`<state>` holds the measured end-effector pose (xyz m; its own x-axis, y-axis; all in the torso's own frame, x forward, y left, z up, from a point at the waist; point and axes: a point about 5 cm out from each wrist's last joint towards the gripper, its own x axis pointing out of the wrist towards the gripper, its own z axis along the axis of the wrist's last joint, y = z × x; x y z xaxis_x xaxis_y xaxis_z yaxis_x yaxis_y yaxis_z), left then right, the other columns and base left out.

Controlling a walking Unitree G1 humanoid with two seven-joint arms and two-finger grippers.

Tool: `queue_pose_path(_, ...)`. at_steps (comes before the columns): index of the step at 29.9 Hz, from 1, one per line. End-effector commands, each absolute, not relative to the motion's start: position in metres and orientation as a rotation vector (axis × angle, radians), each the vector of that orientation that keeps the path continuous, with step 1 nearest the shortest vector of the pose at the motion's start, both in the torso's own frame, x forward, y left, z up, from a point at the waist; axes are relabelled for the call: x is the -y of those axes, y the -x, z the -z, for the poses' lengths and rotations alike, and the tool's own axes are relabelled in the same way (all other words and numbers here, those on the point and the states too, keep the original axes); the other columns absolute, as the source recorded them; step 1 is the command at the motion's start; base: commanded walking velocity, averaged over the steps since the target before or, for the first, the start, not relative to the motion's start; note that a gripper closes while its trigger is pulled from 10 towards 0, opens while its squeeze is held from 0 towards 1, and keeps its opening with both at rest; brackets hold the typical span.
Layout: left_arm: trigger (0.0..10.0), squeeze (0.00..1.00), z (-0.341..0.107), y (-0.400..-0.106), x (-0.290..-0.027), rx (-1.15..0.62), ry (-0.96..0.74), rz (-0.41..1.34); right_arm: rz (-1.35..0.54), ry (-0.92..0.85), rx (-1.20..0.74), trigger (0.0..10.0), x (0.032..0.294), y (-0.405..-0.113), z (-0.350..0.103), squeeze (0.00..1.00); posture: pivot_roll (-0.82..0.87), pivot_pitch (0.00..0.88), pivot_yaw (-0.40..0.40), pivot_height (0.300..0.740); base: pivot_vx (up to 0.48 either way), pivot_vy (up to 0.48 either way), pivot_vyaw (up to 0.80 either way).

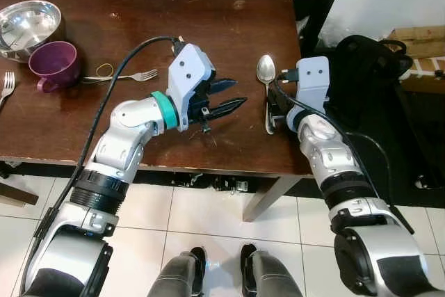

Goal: Setting the table

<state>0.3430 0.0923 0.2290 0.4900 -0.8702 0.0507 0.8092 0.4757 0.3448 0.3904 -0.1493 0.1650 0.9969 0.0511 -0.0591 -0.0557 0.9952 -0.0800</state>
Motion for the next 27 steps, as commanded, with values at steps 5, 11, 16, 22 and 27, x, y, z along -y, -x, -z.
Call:
queue_pose_path(5, 10.0, 0.00, -0.220, -0.340, -0.093, 0.213, -0.276, 1.025, -0.129, 0.112, 0.006, 10.0, 0.136, -0.387, -0.170, 0.00, 0.04, 0.197, 0.066, 0.740, 0.000, 0.000, 0.00)
queue_pose_path(11, 10.0, 0.00, -0.218, -0.339, -0.092, 0.210, -0.272, 1.024, -0.165, 0.109, 0.022, 10.0, 0.124, -0.383, -0.166, 0.00, 0.04, 0.196, 0.067, 0.740, 0.000, 0.000, 0.00)
queue_pose_path(16, 10.0, 0.00, -0.218, -0.339, -0.092, 0.209, -0.271, 1.022, -0.183, 0.129, 0.034, 10.0, 0.121, -0.382, -0.165, 0.00, 0.05, 0.191, 0.071, 0.740, 0.000, 0.000, 0.00)
queue_pose_path(22, 10.0, 0.00, -0.218, -0.339, -0.092, 0.209, -0.270, 1.021, -0.177, 0.147, -0.027, 10.0, 0.121, -0.381, -0.154, 0.00, 0.05, 0.190, 0.070, 0.740, 0.000, 0.000, 0.00)
queue_pose_path(27, 10.0, 0.00, -0.219, -0.339, -0.092, 0.212, -0.250, 1.016, -0.149, 0.113, -0.105, 8.0, 0.123, -0.381, -0.139, 0.00, 0.05, 0.194, 0.073, 0.740, 0.000, 0.000, 0.00)
